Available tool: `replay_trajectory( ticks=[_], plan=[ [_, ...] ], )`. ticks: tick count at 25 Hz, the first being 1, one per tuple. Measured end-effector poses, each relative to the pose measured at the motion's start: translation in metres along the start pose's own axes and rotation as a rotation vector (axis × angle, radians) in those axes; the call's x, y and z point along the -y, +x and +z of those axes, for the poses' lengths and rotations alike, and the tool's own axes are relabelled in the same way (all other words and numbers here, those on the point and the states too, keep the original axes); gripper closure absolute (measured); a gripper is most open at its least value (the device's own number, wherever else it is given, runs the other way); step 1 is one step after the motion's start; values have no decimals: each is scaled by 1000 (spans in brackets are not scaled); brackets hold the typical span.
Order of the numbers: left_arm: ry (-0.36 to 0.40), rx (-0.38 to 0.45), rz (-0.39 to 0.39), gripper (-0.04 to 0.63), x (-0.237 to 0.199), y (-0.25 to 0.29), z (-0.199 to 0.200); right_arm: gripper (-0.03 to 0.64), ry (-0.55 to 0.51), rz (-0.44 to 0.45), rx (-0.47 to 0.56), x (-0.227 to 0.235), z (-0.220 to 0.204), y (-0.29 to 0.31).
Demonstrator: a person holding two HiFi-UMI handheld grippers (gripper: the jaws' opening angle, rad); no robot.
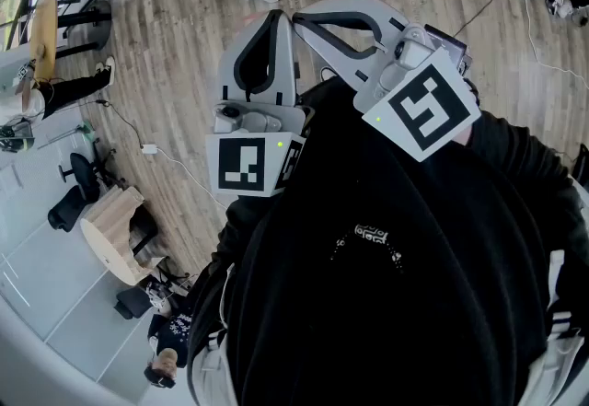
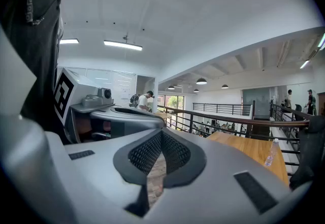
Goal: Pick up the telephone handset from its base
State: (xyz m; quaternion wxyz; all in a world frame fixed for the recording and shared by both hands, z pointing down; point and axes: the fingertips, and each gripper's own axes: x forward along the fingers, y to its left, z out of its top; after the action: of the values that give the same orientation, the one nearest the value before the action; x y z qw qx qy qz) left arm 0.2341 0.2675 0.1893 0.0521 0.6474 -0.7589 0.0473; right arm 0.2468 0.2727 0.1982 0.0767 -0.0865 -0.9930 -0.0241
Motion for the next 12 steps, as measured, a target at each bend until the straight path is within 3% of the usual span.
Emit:
replay_trajectory(
  ticks=[6,12],
  plan=[
    [-37,-8,12,592,-7,5,-5,600,45,53,0,-1,-5,3],
    [-25,-17,25,597,-7,14,-5,600,26,6,-3,8,-6,4]
  ],
)
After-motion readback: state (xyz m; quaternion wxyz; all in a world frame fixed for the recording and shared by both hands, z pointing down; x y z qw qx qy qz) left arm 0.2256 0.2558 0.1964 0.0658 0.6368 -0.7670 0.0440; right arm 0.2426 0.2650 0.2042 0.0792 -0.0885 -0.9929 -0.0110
